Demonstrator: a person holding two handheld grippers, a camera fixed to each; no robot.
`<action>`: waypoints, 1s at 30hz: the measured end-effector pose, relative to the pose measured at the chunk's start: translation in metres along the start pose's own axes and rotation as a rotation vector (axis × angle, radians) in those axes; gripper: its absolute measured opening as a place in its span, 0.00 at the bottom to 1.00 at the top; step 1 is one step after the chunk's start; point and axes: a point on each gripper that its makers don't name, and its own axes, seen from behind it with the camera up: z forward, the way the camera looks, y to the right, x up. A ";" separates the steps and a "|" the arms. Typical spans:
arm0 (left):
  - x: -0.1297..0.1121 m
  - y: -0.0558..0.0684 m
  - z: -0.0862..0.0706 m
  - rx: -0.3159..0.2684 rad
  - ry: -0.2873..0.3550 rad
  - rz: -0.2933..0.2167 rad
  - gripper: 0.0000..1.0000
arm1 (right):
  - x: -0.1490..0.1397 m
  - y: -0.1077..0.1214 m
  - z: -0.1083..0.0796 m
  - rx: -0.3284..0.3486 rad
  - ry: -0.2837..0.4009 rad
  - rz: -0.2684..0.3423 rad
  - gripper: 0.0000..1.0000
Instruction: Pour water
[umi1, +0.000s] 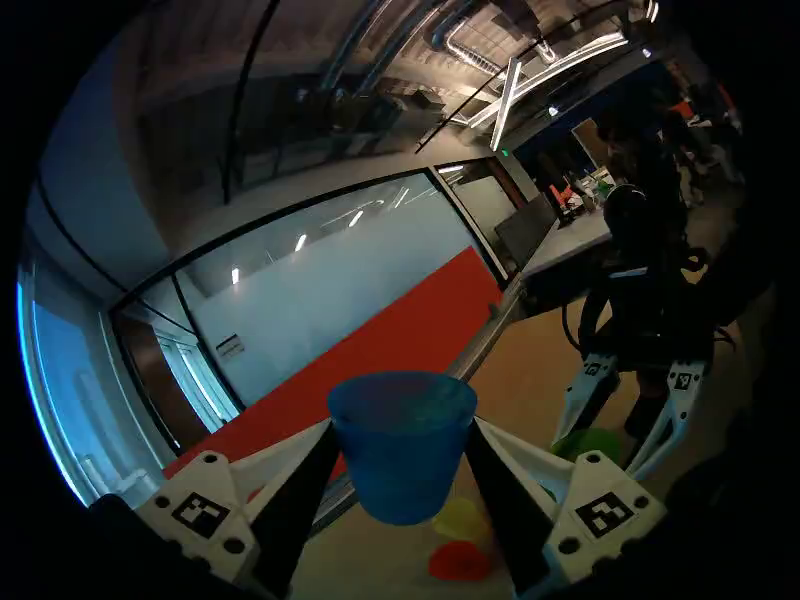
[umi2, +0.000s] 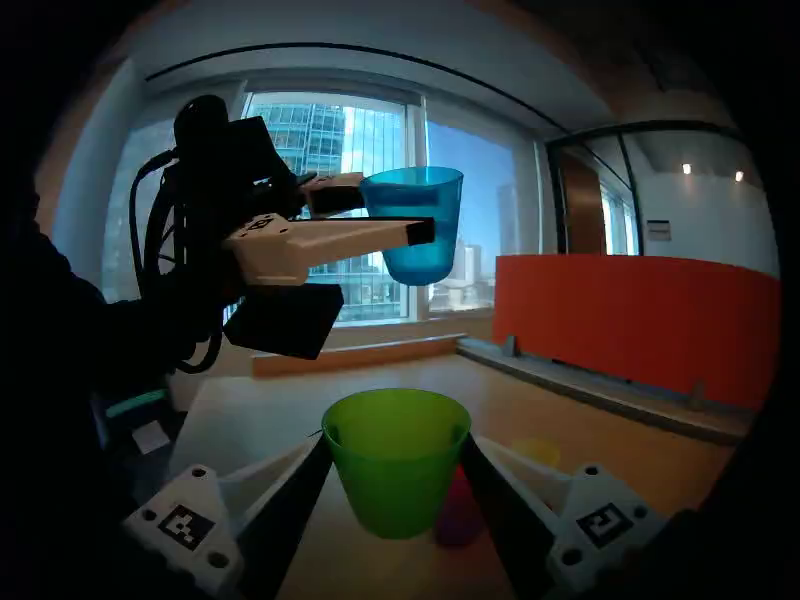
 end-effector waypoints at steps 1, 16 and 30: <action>0.000 0.000 0.000 0.000 -0.001 0.008 0.83 | 0.000 -0.001 0.001 0.002 0.000 0.001 0.90; 0.008 0.003 -0.003 0.004 -0.010 0.141 0.83 | -0.004 -0.003 0.004 0.009 -0.003 0.002 0.90; 0.012 0.002 -0.004 0.010 -0.013 0.251 0.83 | -0.002 -0.002 0.005 0.006 -0.002 -0.002 0.90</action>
